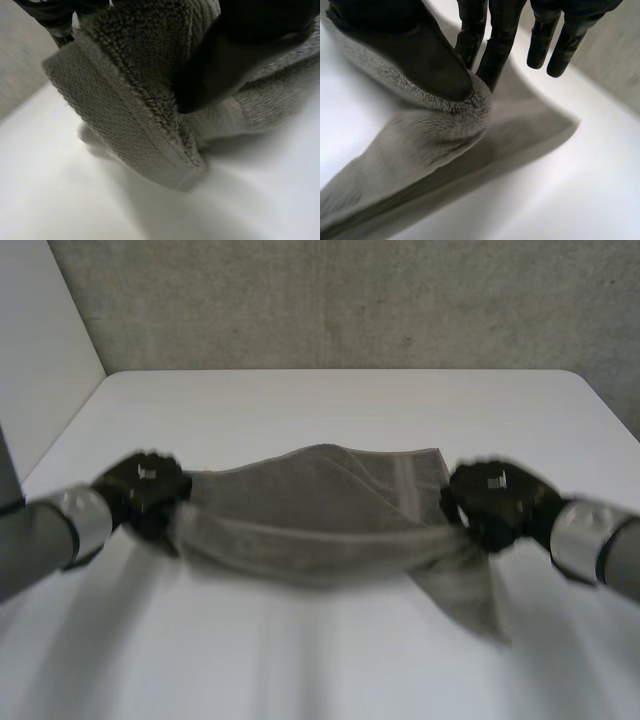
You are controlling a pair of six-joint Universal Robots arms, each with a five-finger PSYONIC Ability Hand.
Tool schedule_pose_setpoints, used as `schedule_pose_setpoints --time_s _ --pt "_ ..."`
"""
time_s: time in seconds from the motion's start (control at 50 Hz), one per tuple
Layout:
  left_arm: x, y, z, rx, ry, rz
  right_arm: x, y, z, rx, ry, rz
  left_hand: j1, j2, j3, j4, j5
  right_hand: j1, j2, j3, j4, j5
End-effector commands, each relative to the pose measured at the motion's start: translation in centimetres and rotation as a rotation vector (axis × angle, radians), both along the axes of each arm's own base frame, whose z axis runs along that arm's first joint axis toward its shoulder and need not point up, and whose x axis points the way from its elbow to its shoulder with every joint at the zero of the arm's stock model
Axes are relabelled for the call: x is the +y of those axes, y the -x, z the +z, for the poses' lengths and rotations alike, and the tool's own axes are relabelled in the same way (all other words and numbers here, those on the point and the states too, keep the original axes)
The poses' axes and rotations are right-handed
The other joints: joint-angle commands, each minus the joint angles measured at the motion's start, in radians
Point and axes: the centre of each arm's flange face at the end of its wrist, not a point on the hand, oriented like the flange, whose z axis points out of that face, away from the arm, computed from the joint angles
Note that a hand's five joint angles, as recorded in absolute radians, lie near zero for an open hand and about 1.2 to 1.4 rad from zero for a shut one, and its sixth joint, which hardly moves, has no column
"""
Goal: Fold the towel.
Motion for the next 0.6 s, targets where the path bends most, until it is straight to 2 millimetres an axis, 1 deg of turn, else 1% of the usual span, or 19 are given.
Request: schedule_pose_setpoints --time_s 0.02,0.04,0.06,0.08,0.1,0.12,0.14,0.16,0.22,0.32,0.34,0.36,0.38,0.42,0.44,0.5,0.54,0.58,0.6 --pt "-6.2 1.7 9.8 0.263 0.296 0.113 -5.0 -3.4 10.3 -0.135 0.373 0.009 0.103 0.075 -0.058 -0.066 0.059 0.064 0.096 -0.053 -0.076 0.047" --pt "-6.2 1.7 9.8 0.264 0.297 0.113 -5.6 -3.5 14.0 -0.212 0.478 -0.018 0.103 0.075 -0.058 -0.066 0.059 0.064 0.096 -0.053 -0.076 0.047" --pt "-6.8 1.7 12.9 0.349 0.38 0.137 -5.6 -3.5 14.0 -0.213 0.479 -0.018 0.103 0.075 -0.058 -0.066 0.059 0.064 0.096 -0.053 -0.076 0.047" --pt "-6.8 1.6 16.0 0.435 0.457 0.151 -5.7 -3.4 17.7 -0.308 0.585 -0.036 0.103 0.075 -0.058 -0.066 0.059 0.064 0.096 -0.053 -0.076 0.047" --pt "-6.8 1.6 16.1 0.436 0.458 0.151 -5.3 -3.2 20.7 -0.412 0.672 -0.037 0.103 0.075 -0.058 -0.066 0.059 0.064 0.096 -0.053 -0.076 0.047" --pt "-6.2 1.3 19.2 0.515 0.53 0.155 -5.3 -3.2 20.8 -0.413 0.673 -0.037 0.103 0.075 -0.058 -0.066 0.059 0.064 0.096 -0.053 -0.076 0.047" --pt "-5.4 1.1 21.3 0.581 0.574 0.15 -4.6 -3.0 22.9 -0.507 0.722 -0.03 0.103 0.075 -0.058 -0.066 0.059 0.064 0.096 -0.053 -0.076 0.047" --pt "-5.4 1.1 21.3 0.582 0.575 0.15 -3.9 -2.7 24.0 -0.576 0.739 -0.013 0.103 0.075 -0.058 -0.066 0.059 0.064 0.096 -0.053 -0.076 0.047" --pt "-4.2 0.7 23.1 0.656 0.606 0.138 -3.5 -2.7 23.7 -0.61 0.696 0.007 0.103 0.075 -0.058 -0.066 0.059 0.064 0.096 -0.053 -0.076 0.047" --pt "-2.9 0.5 19.8 0.643 0.495 0.161 -1.9 -3.0 18.2 -0.528 0.491 0.051 0.103 0.075 -0.058 -0.066 0.059 0.064 0.096 -0.053 -0.076 0.047" --pt "-2.5 0.4 17.8 0.622 0.437 0.172 -1.9 -3.0 18.2 -0.527 0.49 0.051 0.103 0.075 -0.058 -0.066 0.059 0.064 0.096 -0.053 -0.076 0.047" --pt "-2.1 0.4 15.8 0.597 0.384 0.173 -1.5 -2.9 16.4 -0.491 0.431 0.054 0.103 0.075 -0.058 -0.066 0.059 0.064 0.096 -0.053 -0.076 0.047" --pt "-2.1 0.4 15.8 0.597 0.383 0.173 -1.0 -2.9 14.7 -0.455 0.382 0.06 0.103 0.075 -0.058 -0.066 0.059 0.064 0.096 -0.053 -0.076 0.047" --pt "-1.1 0.5 11.5 0.549 0.284 0.158 -0.6 -2.8 13.1 -0.419 0.34 0.058 0.103 0.075 -0.058 -0.066 0.059 0.064 0.096 -0.053 -0.076 0.047" --pt "-1.1 0.5 11.5 0.549 0.283 0.157 -0.6 -2.8 13.1 -0.419 0.339 0.058 0.103 0.075 -0.058 -0.066 0.059 0.064 0.096 -0.053 -0.076 0.047" --pt "0.2 0.1 7.5 0.489 0.229 0.141 0.5 -2.5 9.5 -0.335 0.249 0.052 0.103 0.075 -0.058 -0.066 0.059 0.064 0.096 -0.053 -0.076 0.047" --pt "0.8 -0.5 5.7 0.453 0.22 0.141 2.1 -2.1 5.6 -0.233 0.167 0.064 0.103 0.075 -0.058 -0.066 0.059 0.064 0.096 -0.053 -0.076 0.047" --pt "1.6 -1.6 2.3 0.378 0.228 0.137 3.0 -1.8 3.8 -0.177 0.136 0.076 0.103 0.075 -0.058 -0.066 0.059 0.064 0.096 -0.053 -0.076 0.047" --pt "1.6 -1.6 2.3 0.377 0.228 0.137 3.8 -1.6 2.1 -0.126 0.11 0.092 0.103 0.075 -0.058 -0.066 0.059 0.064 0.096 -0.053 -0.076 0.047"
